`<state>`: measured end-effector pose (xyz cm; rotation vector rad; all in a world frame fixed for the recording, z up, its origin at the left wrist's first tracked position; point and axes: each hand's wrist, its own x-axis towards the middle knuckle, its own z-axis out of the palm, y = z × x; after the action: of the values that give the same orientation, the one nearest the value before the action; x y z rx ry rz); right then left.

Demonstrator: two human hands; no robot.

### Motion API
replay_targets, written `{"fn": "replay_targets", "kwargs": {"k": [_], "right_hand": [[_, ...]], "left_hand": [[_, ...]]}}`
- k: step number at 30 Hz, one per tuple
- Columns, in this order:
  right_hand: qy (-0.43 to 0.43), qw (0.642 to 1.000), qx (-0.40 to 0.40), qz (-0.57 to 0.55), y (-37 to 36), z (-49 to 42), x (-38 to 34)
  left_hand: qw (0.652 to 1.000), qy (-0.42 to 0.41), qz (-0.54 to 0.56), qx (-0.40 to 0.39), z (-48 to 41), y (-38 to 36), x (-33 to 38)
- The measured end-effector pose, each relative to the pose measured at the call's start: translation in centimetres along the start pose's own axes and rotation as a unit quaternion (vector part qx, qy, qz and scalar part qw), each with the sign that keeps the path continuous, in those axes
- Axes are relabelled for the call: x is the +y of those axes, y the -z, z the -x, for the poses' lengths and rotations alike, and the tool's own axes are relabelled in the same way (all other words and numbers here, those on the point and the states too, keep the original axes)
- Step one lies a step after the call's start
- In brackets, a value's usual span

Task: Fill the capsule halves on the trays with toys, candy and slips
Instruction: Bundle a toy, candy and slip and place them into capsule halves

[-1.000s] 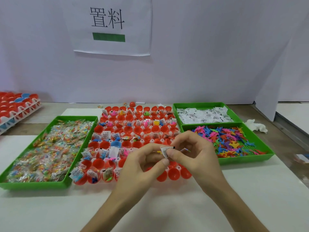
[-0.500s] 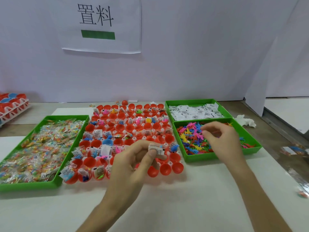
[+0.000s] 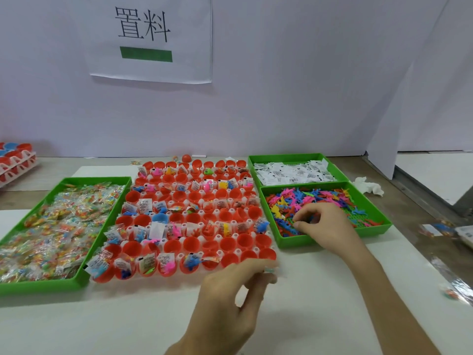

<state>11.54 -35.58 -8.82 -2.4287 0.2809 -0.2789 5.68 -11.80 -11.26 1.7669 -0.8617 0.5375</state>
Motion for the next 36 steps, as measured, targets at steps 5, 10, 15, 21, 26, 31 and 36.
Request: {"fn": "replay_targets", "kwargs": {"k": [5, 10, 15, 21, 26, 31, 36], "right_hand": [[0.038, 0.985, 0.108, -0.127, 0.6, -0.2, -0.6], [0.048, 0.881, -0.052, -0.469, 1.0, 1.7, -4.3], [0.162, 0.815, -0.23, -0.507, -0.3, 4.3, -7.6], [0.219, 0.879, -0.176, -0.385, -1.7, 5.3, -8.9], [0.191, 0.899, -0.137, -0.369, -2.1, 5.4, -8.9], [0.184, 0.909, -0.124, -0.354, -2.5, 5.4, -8.8], [0.196, 0.916, -0.109, -0.332, -2.5, 5.2, -8.6]], "left_hand": [[0.969, 0.183, 0.168, -0.005, -0.8, 1.0, 0.3], [0.933, 0.253, 0.252, -0.036, -1.4, 1.5, 0.7], [0.911, 0.28, 0.303, -0.007, -1.6, 1.8, 0.6], [0.911, 0.291, 0.291, 0.04, -1.9, 2.3, 0.5], [0.915, 0.268, 0.299, 0.035, -2.0, 2.4, 0.3], [0.913, 0.273, 0.301, 0.022, -2.2, 2.8, 0.0], [0.917, 0.282, 0.281, 0.013, -2.5, 3.0, 0.0]]}}
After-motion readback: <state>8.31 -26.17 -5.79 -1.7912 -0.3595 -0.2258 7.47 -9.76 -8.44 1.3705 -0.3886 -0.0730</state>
